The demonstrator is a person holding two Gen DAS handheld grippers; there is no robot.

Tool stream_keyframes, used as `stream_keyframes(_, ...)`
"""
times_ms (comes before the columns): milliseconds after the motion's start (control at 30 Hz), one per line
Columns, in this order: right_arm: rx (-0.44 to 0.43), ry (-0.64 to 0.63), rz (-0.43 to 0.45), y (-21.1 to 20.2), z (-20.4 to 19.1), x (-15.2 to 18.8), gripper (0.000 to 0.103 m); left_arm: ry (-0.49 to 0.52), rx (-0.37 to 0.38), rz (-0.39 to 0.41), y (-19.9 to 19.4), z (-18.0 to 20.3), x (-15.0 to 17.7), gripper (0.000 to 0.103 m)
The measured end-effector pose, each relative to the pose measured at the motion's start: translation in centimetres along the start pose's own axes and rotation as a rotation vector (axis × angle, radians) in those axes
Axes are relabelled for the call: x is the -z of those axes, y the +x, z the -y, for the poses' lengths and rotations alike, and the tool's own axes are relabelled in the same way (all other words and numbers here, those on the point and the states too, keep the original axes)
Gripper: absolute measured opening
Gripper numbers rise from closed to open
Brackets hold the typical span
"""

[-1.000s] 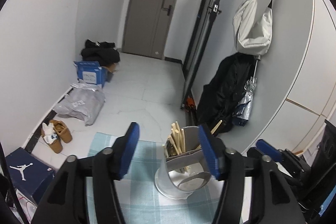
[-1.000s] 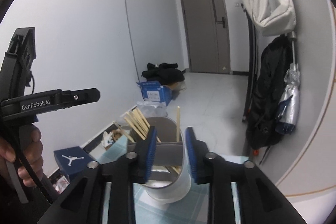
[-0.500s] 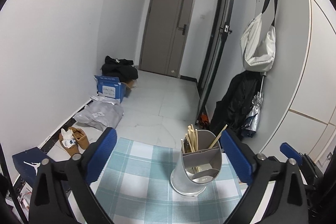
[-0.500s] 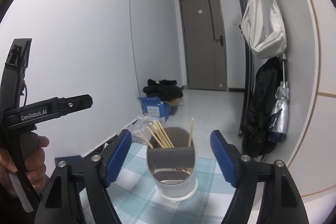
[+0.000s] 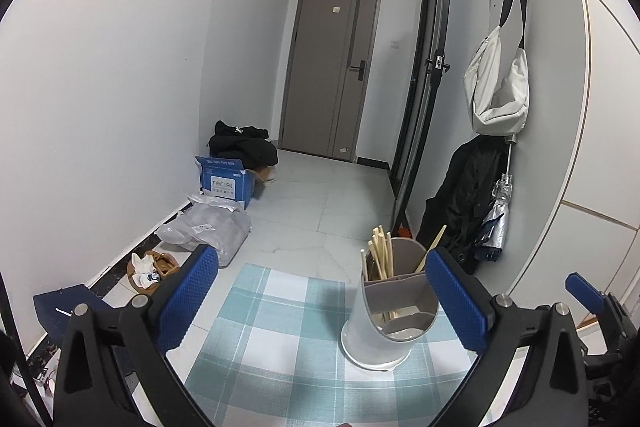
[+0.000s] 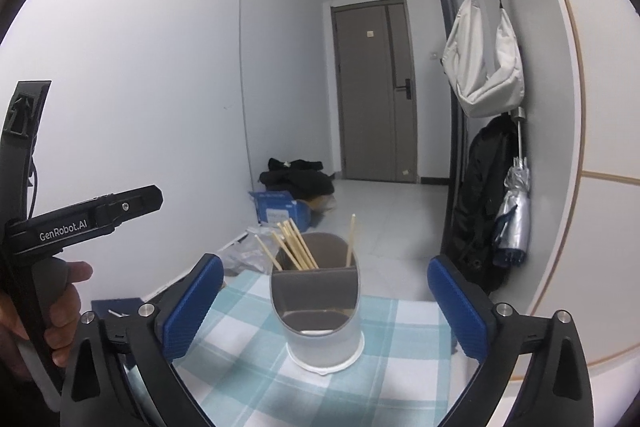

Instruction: Organize utensils

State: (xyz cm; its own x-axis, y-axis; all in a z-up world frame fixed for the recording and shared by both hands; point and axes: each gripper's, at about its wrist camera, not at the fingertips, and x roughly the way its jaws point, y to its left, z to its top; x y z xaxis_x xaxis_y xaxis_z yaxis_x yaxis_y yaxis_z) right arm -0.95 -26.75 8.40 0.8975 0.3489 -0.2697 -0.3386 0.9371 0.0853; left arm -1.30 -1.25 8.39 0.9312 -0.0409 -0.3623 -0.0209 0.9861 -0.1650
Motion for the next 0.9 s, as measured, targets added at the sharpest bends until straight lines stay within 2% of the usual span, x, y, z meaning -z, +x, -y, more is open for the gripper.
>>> stream_keyframes(300,0.033,0.013,-0.025,0.3,0.3,2.2,0.103,0.028,-0.045,0.027,0.6,-0.2,1.6,0.102)
stream_keyframes(533,0.054,0.013,-0.026,0.4,0.2,2.8,0.103,0.014,-0.023,-0.011,1.3,-0.1,1.9,0.102)
stream_keyframes(767,0.049,0.016,-0.033,0.5,0.0,3.0,0.103,0.021,-0.036,-0.018,1.2,-0.1,2.1,0.102)
stream_keyframes(900,0.048,0.013,-0.036,0.6,-0.1,3.1,0.103,0.009,-0.045,-0.053,1.4,-0.3,2.2,0.102)
